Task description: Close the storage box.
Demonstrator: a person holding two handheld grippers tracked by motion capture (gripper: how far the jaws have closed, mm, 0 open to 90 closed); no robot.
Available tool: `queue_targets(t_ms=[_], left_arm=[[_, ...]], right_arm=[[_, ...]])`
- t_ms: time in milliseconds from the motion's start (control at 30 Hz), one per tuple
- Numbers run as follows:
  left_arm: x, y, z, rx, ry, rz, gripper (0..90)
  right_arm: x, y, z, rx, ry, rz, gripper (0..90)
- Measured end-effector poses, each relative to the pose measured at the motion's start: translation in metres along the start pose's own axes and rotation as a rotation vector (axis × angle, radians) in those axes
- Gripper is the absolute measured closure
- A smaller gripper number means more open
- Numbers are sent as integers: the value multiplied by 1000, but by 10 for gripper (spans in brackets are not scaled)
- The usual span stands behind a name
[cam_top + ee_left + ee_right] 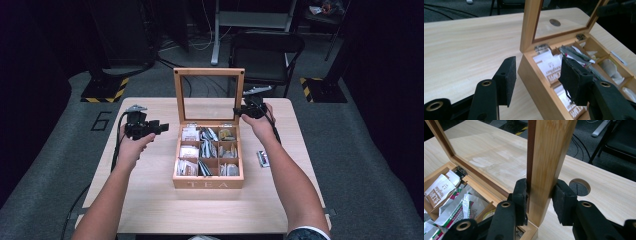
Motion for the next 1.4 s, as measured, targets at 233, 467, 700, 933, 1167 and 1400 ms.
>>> queue_targets(t_ms=[233,467,700,933,1167,1400], left_arm=[[0,16,1,-3,18,10,454],[-5,30,4,-13,15,38,451],[-11,44,8,-24,36,86,450],[-15,53,15,-14,41,104,459],[-19,61,20,-30,58,111,465],[-26,64,25,-46,46,123,518]], right_arm=[[5,-4,-5,-19,-2,-25,654],[8,-9,-8,-37,-13,-61,653],[12,-12,-12,-33,-20,-86,650],[13,-14,-13,-40,-14,-82,647],[14,-15,-14,-43,-13,-90,642],[15,-17,-15,-44,-9,-82,639]])
Point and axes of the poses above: each handheld gripper's, and its own axes: z roughly forward along the jaws, y roughly out of its top, x roughly to its left, the point moved 2 cm from there along z, roughly forward along the jaws, and after that the axes turned 4 degrees about x, right-handed, at the moved point
